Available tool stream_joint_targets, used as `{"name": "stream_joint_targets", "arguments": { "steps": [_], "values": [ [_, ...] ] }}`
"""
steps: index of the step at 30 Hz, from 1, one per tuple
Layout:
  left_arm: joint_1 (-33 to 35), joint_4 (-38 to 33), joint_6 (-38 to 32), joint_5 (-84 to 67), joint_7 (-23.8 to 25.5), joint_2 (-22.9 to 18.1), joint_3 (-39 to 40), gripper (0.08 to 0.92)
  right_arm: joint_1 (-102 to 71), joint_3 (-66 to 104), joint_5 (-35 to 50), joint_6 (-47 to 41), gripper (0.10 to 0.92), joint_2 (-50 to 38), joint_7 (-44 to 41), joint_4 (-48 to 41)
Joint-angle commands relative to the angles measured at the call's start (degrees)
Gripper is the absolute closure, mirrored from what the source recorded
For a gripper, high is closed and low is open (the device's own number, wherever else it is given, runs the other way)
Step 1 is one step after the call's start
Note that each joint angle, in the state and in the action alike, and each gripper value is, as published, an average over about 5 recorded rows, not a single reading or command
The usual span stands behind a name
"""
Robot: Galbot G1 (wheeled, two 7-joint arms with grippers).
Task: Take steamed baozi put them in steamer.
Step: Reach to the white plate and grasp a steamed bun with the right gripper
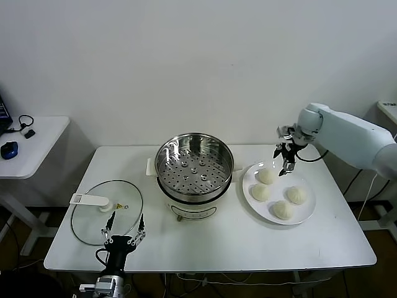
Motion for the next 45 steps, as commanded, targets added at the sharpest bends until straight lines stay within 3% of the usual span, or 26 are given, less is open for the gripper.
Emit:
{"name": "stream_joint_targets", "arguments": {
  "steps": [1,18,45],
  "values": [
    [0.01,0.41,0.13,-0.46,0.11,1.20,-0.22,0.177,-3.35,1.29,-1.65,1.17,0.203,5.25,-0.94,-7.84],
    [-0.21,1.54,-0.42,-0.55,0.13,1.54,-1.26,0.177,-9.43,11.15,-8.99,2.93,0.203,9.08,-0.50,-15.22],
    [-0.93,2.76,-1.07,-0.93,-0.28,2.00,-1.22,0.177,-11.56,16.21,-12.66,4.26,0.221,10.10,1.90,-18.00]
  ]
}}
